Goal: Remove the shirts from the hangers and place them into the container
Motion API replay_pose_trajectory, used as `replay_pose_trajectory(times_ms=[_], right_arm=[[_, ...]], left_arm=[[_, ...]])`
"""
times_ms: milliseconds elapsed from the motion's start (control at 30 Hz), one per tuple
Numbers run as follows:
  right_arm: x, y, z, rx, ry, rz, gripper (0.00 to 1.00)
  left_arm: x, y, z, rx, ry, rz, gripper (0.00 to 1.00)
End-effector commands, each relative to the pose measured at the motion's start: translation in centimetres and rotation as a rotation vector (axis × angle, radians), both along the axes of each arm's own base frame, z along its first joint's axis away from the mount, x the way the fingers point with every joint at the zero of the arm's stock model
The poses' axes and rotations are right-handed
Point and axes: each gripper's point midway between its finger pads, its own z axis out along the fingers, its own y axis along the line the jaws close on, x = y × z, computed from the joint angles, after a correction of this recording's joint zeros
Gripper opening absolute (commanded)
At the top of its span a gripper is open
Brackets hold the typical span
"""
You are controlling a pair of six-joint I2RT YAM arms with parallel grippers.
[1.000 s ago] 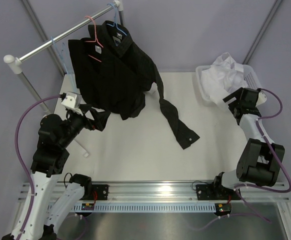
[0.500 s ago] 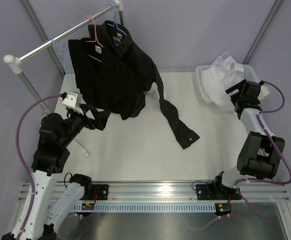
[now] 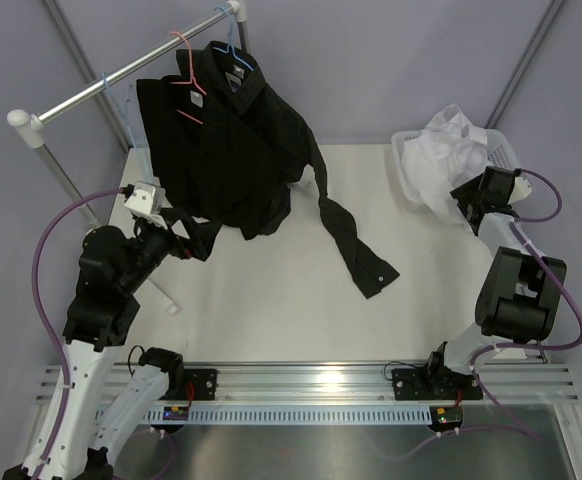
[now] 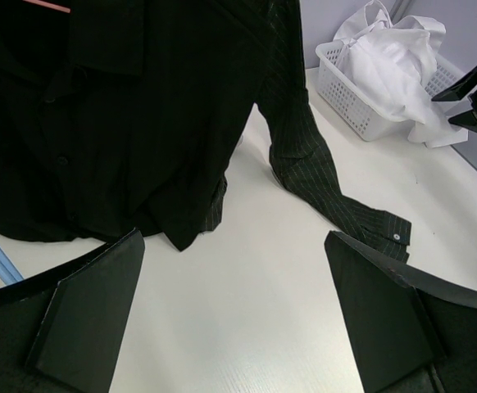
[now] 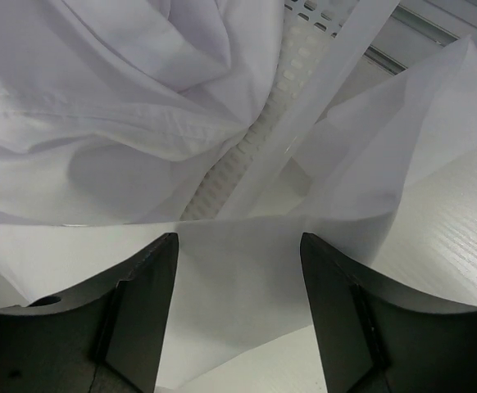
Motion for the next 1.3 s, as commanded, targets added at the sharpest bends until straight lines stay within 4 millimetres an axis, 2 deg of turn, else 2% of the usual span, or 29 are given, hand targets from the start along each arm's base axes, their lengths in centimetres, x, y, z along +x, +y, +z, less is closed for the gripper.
replay_pose_trajectory(times_ms=[0,200,233,367,600,833,967,1067,1100,1133,1200,1233,1267], right_arm=[[0.5,-1.3,3.4,-0.060,-0.070,-0.033,0.70],[-1.9,-1.8,3.6,-0.073,-0.038,-0.103,0.82],[-2.3,-2.0,4.0,-0.074,-0.048,-0.117,0.83],[-3.3,-2.1,3.1,-0.044,-0.055,-0.125,0.83],[-2.6,-2.1,0.9,0.055,-0.077,-0.094,0.82],[-1.0,-2.3,-0.3,0.053,-0.107,-0.067,0.72],[-0.4,-2.5,-0.6,0.067,-0.125,-0.068,0.62],[-0.5,-2.5,-0.3,0.064,-0.131,-0.069,0.44],[-0.6,-2.5,-0.2,0.062,-0.134,-0.070,0.31],[-0.8,-2.5,0.1,0.056,-0.135,-0.073,0.25],[-1.1,-2.5,0.9,0.045,-0.143,-0.073,0.14],[-1.3,-2.4,1.6,0.040,-0.145,-0.073,0.05],[-1.4,-2.4,2.3,0.034,-0.154,-0.071,0.01]], left_arm=[[0.3,-0.1,0.5,0.004,-0.033,-0.002,0.99],[0.3,-0.1,0.6,0.003,-0.036,-0.002,0.99],[0.3,0.0,0.6,0.003,-0.034,-0.001,0.99],[0.2,0.0,0.7,0.003,-0.037,-0.001,0.99],[0.2,0.0,0.7,0.002,-0.039,-0.001,0.99],[0.2,0.0,0.7,0.004,-0.038,-0.001,0.99],[0.3,-0.1,0.6,0.005,-0.035,-0.001,0.99],[0.4,0.0,0.5,0.005,-0.034,0.001,0.99],[0.4,0.0,0.5,0.005,-0.034,0.001,0.99],[0.4,0.0,0.5,0.007,-0.034,0.002,0.99],[0.4,0.0,0.5,0.005,-0.034,0.001,0.99],[0.3,-0.1,0.5,0.005,-0.034,-0.001,0.99],[0.3,-0.1,0.5,0.005,-0.034,-0.001,0.99]])
